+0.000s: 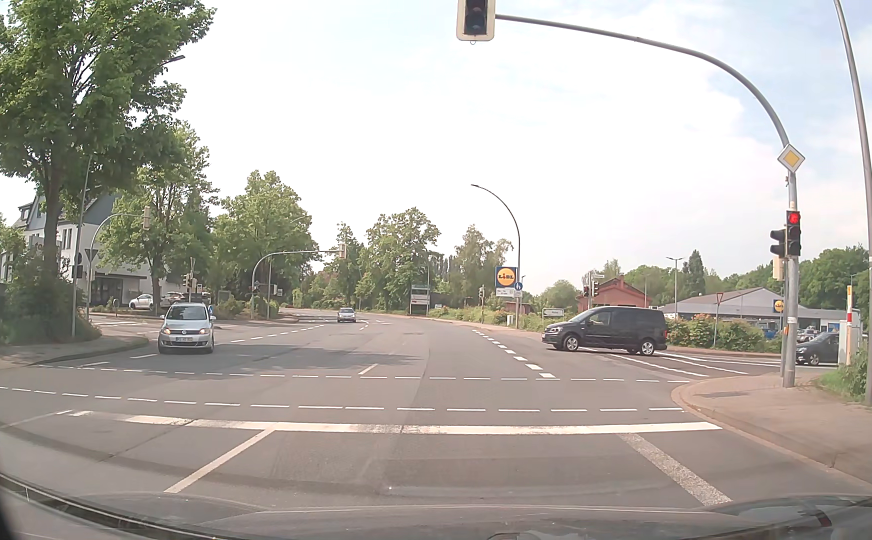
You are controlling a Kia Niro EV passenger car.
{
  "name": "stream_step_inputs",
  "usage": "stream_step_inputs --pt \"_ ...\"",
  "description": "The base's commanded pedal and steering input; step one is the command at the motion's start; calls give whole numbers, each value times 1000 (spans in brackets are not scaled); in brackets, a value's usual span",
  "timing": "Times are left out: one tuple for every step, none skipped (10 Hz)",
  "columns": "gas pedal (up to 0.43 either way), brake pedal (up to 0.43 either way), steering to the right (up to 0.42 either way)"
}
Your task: Follow the waypoints while adhering to traffic rules and regulations
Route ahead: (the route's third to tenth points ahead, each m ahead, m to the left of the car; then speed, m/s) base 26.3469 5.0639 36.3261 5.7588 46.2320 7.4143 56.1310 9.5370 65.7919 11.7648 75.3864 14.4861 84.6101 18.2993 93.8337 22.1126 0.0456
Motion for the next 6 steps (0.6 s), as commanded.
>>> stream_step_inputs --pt "0 0 -18" --pt "0 0 -18" --pt "0 0 -18" --pt "0 0 -18" --pt "0 0 -18" --pt "0 0 -18"
